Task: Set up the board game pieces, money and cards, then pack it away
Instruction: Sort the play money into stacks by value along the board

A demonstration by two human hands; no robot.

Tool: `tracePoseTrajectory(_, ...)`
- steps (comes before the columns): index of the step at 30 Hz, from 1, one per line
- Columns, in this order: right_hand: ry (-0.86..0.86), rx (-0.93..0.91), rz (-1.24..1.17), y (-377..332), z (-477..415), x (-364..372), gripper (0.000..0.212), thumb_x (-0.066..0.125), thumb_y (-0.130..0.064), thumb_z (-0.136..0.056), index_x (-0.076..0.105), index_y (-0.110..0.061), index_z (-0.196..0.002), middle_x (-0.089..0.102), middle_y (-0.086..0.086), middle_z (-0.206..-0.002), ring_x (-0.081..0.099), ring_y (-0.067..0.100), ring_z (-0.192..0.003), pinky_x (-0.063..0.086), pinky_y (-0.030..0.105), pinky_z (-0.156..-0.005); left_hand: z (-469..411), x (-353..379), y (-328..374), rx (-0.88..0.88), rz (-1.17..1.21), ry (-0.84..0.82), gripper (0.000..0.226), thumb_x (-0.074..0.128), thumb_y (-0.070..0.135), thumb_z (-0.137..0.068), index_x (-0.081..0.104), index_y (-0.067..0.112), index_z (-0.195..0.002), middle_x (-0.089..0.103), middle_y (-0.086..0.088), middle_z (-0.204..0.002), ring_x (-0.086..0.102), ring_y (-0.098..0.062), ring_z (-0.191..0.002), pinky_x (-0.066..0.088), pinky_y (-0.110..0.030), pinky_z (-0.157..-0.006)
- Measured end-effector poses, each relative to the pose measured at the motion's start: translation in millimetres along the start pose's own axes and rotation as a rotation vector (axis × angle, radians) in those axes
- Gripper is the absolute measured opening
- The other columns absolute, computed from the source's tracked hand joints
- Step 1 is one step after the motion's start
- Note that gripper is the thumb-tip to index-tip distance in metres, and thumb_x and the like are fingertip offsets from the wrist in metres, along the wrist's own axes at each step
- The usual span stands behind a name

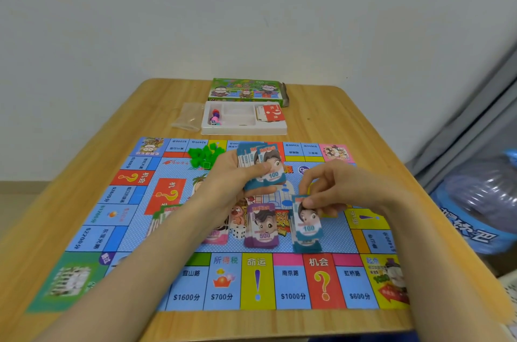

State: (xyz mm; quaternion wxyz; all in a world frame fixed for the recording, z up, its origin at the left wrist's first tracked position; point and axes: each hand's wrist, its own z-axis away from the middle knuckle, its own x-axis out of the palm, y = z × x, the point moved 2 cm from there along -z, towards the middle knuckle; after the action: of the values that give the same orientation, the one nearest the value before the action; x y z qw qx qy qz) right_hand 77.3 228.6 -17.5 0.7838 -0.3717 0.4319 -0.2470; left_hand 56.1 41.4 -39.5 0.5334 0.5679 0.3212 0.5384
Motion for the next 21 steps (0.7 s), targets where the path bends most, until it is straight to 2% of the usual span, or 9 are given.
tracePoseTrajectory(9,-0.027,0.06,0.076,0.1,-3.0,5.6,0.015,0.069,-0.017,-0.084,0.055,-0.015,-0.08,0.068,0.0,-0.062,0.048,0.007,-0.041,0.033,0.016,-0.041,0.6,0.0,-0.9,-0.007,-0.012,0.008,0.025,0.063,-0.001,-0.085,0.06,0.001,-0.11,0.072,-0.012,-0.096,0.073,-0.025,-0.077,0.058,-0.025,-0.056)
tracePoseTrajectory(21,-0.051,0.106,0.167,2.1,-7.5,8.2,0.02,0.074,-0.019,-0.08,0.055,-0.014,-0.081,0.064,-0.002,-0.058,0.051,0.006,-0.043,0.035,0.015,-0.042,1.5,1.2,-0.2,-0.01,-0.019,0.01,0.02,0.064,-0.001,-0.084,0.061,0.004,-0.104,0.071,-0.009,-0.092,0.073,-0.02,-0.072,0.058,-0.025,-0.055)
